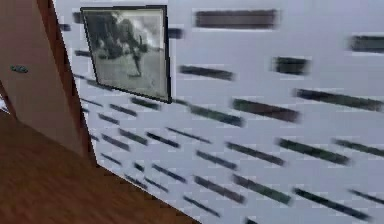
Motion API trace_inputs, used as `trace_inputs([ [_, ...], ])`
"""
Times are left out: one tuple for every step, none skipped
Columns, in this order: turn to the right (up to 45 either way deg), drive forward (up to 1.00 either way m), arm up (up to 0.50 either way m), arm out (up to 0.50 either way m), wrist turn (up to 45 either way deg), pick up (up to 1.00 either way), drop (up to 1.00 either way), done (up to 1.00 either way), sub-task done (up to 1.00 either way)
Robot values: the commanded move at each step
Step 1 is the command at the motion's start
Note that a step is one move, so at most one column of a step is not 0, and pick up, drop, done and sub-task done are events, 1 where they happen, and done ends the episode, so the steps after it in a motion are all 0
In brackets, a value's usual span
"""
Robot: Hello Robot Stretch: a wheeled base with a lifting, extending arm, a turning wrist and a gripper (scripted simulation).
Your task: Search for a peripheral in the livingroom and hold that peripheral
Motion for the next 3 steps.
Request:
trace_inputs([
  [-45.0,0.00,0.00,0.00,0.0,0.00,0.00,0.00,0.00],
  [-39.0,0.00,0.00,0.00,0.0,0.00,0.00,0.00,0.00],
  [0.0,0.50,0.00,0.00,0.0,0.00,0.00,0.00,0.00],
])
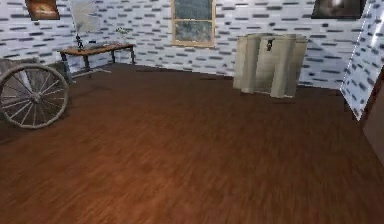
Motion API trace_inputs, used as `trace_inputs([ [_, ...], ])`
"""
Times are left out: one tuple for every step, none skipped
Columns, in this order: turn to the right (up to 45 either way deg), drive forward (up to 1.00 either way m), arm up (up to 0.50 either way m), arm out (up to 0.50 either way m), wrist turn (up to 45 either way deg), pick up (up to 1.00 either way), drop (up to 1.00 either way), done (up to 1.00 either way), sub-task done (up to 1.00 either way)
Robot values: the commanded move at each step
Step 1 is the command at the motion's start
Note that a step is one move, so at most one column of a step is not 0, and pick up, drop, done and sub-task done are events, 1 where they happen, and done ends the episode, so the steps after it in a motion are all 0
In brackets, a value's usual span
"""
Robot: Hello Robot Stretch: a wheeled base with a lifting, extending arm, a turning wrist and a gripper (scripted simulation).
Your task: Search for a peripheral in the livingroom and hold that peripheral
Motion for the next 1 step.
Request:
trace_inputs([
  [-12.0,0.00,0.00,0.00,0.0,0.00,0.00,0.00,0.00],
])
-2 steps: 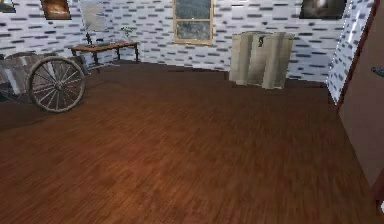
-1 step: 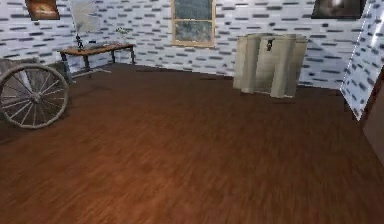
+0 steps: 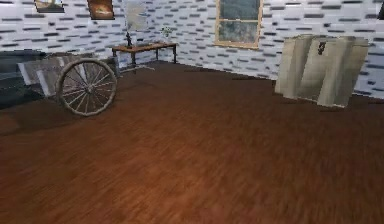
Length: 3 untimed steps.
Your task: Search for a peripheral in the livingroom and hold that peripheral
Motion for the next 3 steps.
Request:
trace_inputs([
  [0.0,1.00,0.00,0.00,0.0,0.00,0.00,0.00,0.00],
  [0.0,1.00,0.00,0.00,0.0,0.00,0.00,0.00,0.00],
  [0.0,1.00,0.00,0.00,0.0,0.00,0.00,0.00,0.00],
])
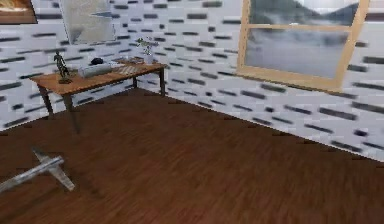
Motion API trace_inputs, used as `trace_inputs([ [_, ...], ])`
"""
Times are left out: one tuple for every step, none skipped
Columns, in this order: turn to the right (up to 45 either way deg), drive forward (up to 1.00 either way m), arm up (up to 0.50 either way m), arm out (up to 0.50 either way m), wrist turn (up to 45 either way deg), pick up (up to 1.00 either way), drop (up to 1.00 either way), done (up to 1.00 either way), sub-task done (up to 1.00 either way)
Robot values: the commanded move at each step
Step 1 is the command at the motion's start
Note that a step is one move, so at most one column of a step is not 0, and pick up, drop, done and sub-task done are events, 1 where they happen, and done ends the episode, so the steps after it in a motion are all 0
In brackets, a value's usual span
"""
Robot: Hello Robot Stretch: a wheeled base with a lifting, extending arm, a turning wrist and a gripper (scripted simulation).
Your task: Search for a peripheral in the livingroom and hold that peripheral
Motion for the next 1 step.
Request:
trace_inputs([
  [-3.0,0.00,0.00,0.00,0.0,0.00,0.00,0.00,0.00],
])
